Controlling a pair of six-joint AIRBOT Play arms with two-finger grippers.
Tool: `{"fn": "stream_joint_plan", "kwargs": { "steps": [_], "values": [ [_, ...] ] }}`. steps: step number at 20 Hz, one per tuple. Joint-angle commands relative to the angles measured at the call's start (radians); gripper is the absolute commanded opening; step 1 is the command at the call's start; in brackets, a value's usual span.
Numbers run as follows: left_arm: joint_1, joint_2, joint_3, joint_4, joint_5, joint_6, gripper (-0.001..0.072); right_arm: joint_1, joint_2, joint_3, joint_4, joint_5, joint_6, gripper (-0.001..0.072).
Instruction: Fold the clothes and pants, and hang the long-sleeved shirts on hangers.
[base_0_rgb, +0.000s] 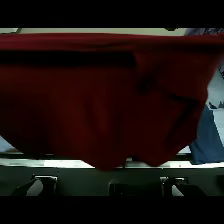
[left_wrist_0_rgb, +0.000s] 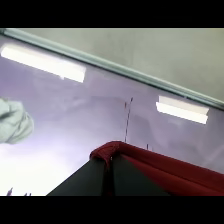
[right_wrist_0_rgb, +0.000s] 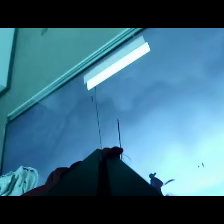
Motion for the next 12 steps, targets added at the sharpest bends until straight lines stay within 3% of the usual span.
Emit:
{"fn": "stream_joint_plan", "kwargs": {
  "steps": [1, 5, 8, 12],
  "values": [
    [-0.042, -0.172, -0.113, -0.013, 0.051, 0.057, 0.0013, 0.000, -0.240, 0.000, 0.054, -0.058, -0.068, 0.0029],
    [-0.135, -0.469, -0.170, 0.027, 0.213, 0.097, 0.0013, 0.071, -0.617, 0.000, 0.031, -0.191, -0.105, 0.0029],
    [-0.198, -0.681, -0.162, 0.036, 0.372, 0.097, 0.0013, 0.119, -0.844, 0.000, 0.033, -0.381, -0.098, 0.0029],
    [-0.247, -0.859, -0.131, 0.037, 0.458, 0.097, 0.0013, 0.153, -1.021, 0.000, 0.138, -0.547, -0.048, 0.0030]
  ]
}}
